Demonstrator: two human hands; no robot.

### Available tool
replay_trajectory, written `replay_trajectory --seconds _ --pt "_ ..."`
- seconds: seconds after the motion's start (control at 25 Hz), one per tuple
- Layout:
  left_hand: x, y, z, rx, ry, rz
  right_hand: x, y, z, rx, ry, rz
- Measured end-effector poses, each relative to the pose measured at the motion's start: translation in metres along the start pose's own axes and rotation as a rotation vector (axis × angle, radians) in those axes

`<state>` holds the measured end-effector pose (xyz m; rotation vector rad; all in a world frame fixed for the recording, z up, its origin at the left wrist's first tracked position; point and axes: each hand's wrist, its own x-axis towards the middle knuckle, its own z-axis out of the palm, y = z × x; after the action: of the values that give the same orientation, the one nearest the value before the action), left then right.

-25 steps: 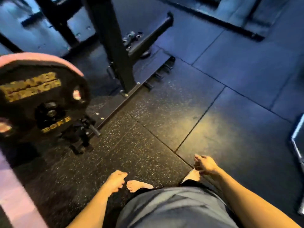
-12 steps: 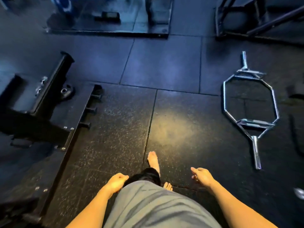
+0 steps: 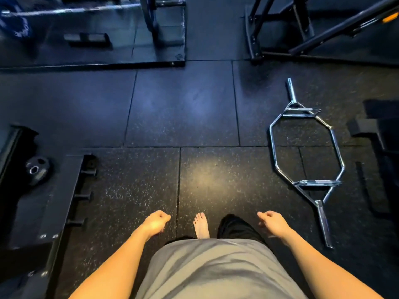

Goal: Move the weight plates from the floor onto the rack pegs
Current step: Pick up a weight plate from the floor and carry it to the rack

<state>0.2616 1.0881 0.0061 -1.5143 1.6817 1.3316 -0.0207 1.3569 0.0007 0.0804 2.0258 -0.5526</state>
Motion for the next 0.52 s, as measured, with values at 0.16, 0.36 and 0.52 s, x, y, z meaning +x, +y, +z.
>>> replay_trajectory --seconds 0.16,0.36,0.52 --pt "0.072 0.097 -0.067 0.042 0.015 0.049 0.059 -0.093 -0.026 0.012 0.002 -0.019" --pt "0.141 0.187 -0.117 -0.116 0.044 -0.024 0.149 -0.213 -0.075 -0.227 -0.059 -0.032" --pt "0.164 0.249 -0.149 -0.282 0.105 -0.156 0.206 -0.349 -0.119 -0.370 -0.090 -0.081"
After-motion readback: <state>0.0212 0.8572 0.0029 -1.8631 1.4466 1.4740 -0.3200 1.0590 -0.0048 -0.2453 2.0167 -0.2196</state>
